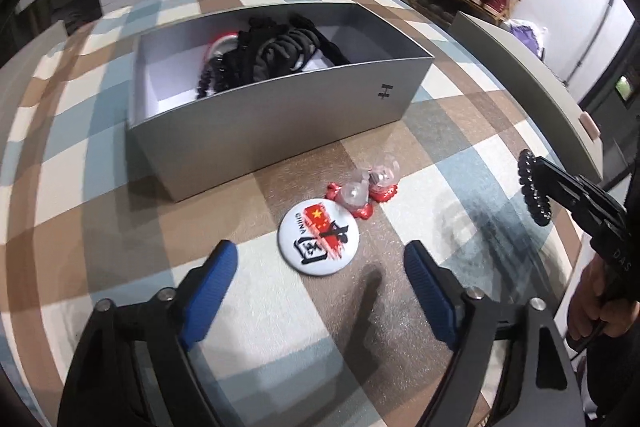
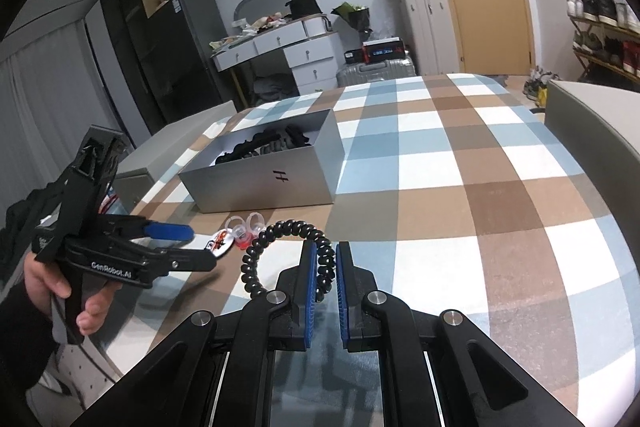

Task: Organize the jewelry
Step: 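Grasp the white round flag badge with the left gripper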

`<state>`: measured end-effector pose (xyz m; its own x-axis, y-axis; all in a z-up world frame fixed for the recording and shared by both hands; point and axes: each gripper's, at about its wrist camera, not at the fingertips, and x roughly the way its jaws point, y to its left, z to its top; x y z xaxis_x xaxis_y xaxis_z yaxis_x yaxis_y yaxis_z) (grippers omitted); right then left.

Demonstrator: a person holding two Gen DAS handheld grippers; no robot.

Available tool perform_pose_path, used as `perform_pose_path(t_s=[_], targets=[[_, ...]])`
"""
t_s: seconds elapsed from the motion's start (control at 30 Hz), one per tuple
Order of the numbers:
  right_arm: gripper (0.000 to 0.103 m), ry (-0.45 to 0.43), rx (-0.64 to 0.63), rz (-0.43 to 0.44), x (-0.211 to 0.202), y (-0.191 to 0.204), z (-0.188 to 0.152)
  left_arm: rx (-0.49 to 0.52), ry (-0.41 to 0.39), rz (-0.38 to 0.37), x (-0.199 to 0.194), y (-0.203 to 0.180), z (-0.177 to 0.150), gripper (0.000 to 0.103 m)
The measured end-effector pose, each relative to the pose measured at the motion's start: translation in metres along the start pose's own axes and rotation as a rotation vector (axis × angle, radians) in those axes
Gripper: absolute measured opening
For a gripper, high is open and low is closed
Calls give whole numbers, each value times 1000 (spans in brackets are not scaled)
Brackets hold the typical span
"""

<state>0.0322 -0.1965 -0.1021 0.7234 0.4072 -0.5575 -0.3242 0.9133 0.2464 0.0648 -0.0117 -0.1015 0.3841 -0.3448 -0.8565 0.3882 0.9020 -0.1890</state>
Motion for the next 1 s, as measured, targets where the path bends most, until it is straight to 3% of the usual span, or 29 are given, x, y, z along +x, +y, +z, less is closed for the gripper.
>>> perform_pose_path(t_s=[0.1, 0.17, 0.27, 0.57, 0.73, 0.9, 1.0], targets=[[9, 1, 4, -1, 1, -1, 0, 55, 15, -25, 1, -3, 3, 69], [9, 6, 7, -3, 2, -1, -1, 80, 26, -49, 1, -4, 6, 57], [9, 14, 11, -5, 4, -2, -1, 167, 29, 11, 2, -11, 6, 37], [9, 5, 3, -4, 2, 2, -1, 213, 33, 27, -3, -15, 0, 37], [9, 13, 18, 12, 3, -1, 1, 177, -2, 22, -12, -15, 0, 37], [13, 122, -37, 12, 21, 5, -1, 144, -50, 14, -23, -14, -5, 37], [21, 176, -86, 1, 34, 11, -2, 126, -60, 13, -25, -13, -8, 37]])
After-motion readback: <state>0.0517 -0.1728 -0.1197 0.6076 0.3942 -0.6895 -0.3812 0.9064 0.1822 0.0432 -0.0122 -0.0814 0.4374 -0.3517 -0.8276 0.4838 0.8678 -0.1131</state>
